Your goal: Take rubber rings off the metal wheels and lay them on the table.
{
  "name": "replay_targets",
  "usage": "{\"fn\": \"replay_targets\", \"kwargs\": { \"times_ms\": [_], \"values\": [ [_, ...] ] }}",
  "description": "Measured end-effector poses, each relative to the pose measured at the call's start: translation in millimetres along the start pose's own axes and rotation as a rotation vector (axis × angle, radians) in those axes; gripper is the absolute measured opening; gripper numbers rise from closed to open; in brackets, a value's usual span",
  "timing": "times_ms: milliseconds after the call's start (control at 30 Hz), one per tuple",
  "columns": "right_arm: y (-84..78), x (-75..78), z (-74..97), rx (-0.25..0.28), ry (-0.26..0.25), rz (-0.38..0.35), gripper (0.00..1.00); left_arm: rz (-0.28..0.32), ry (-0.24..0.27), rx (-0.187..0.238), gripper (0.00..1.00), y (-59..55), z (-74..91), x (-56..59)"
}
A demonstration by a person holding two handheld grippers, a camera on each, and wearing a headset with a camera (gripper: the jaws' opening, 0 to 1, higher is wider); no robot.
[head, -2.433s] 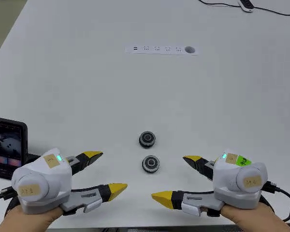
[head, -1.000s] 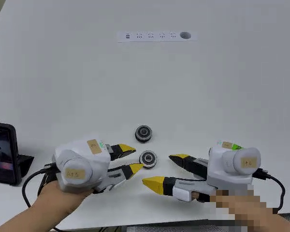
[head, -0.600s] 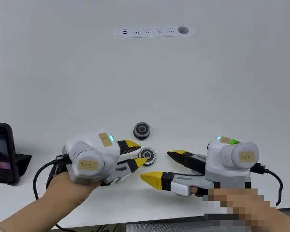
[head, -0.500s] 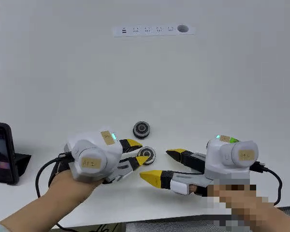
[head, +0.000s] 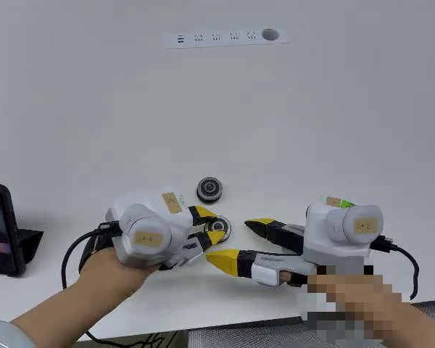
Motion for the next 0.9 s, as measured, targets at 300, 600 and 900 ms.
{"fn": "replay_targets", "kwargs": {
  "times_ms": [300,600,900],
  "values": [
    [-0.5,0.2,-1.6,0.011,0.001,-0.025,0.68,-0.015,-0.014,-0.026,0.15,-4.0,-2.3,0.1],
    [1.2,1.9,-4.2,0.026,0.006,-0.060,0.67,-0.012,-0.023,-0.023,0.14,-3.6,-2.3,-0.7],
    [5.6,3.4,-7.3,0.039,0.017,-0.147,0.61,-0.010,-0.025,-0.022,0.13,-3.2,-2.4,-1.0]
  ]
}}
Point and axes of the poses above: the centre of the closed fingertips' face, and the gripper's own axes: z roughly backward along the fingers, x roughly to its right, y roughly out of its top, the point moved 5 cm from there along z, roughly backward along the fingers, and after that the axes turned 8 degrees about x, right-handed, at the moved point
